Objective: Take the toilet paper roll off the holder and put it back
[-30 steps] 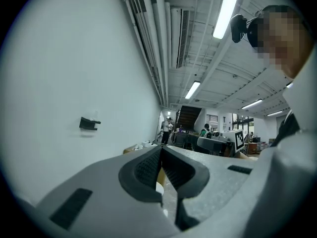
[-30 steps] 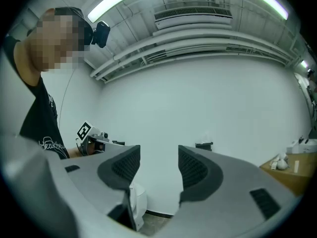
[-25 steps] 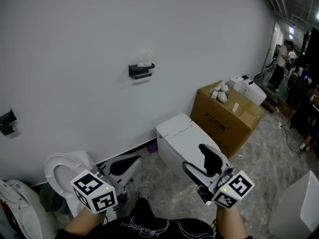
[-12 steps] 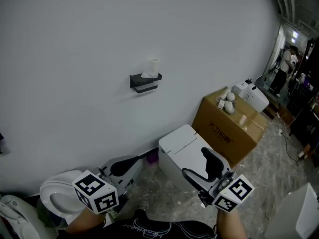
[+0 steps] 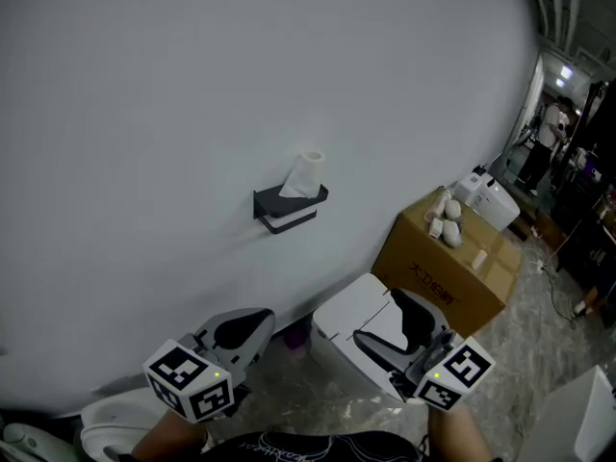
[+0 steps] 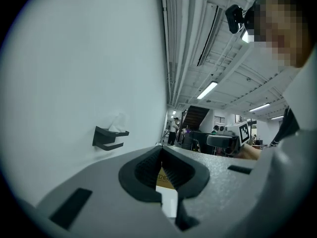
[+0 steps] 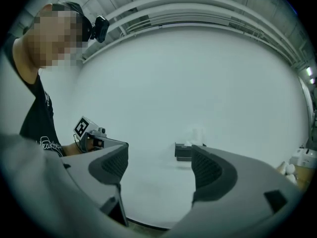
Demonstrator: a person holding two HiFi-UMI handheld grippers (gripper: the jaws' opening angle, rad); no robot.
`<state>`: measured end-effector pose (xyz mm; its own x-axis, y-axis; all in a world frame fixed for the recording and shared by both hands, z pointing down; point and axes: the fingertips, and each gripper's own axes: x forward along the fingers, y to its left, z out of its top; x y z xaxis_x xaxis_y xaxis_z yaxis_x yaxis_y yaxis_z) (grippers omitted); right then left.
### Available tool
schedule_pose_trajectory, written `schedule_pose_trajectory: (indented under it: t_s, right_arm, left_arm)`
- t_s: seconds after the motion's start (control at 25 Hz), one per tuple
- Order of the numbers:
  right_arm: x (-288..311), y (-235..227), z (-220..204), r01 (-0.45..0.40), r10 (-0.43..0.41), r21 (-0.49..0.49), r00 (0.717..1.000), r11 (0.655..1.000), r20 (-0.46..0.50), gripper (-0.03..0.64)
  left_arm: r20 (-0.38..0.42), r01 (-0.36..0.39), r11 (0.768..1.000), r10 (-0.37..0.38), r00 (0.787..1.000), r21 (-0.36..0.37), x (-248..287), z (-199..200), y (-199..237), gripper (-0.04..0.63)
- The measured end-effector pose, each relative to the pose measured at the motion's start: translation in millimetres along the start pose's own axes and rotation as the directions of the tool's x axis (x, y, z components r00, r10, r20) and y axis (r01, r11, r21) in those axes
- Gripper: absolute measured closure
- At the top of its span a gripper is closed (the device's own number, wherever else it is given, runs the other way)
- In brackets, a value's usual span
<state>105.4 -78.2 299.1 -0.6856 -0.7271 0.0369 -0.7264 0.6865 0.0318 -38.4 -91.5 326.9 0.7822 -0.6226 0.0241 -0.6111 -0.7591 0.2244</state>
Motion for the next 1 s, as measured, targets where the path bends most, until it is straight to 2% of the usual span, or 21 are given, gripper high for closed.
schedule_pose_trajectory:
  t_s: [0.16, 0.32, 0.56, 0.84, 1.0]
  right_arm:
    - [38, -20, -3, 0.002, -0.002, 0.011, 1.0, 1.0, 0.003, 0.222]
    - [65, -44, -9, 0.007, -0.007, 0.007, 1.0, 1.0, 0.004, 0.222]
    - [93, -82, -13, 0.012, -0.012, 0.038, 1.0, 0.999, 0.002, 0.225]
    - [149, -121, -17, -0.003, 0.004, 0.038, 1.0, 0.999, -0.014, 0.233]
    - [179, -142, -12, -0.016, 0.016, 0.033, 1.0, 0.999, -0.003, 0.233]
  left_arm:
    - [-0.006, 0.018, 1.0, -0.018, 1.0, 0.022, 16, 5, 25, 0.59]
    - [-0.009, 0.006, 0.999, -0.005, 1.0, 0.032, 28, 3, 47, 0.589]
    - [0.002, -0.019, 0.999, 0.02, 1.0, -0.042, 48, 2, 75, 0.589]
    - [-0.003, -0.057, 0.998, 0.057, 0.998, -0.034, 73, 14, 116, 0.59]
    - [0.0, -0.074, 0.995, 0.074, 0.997, -0.061, 84, 21, 140, 0.59]
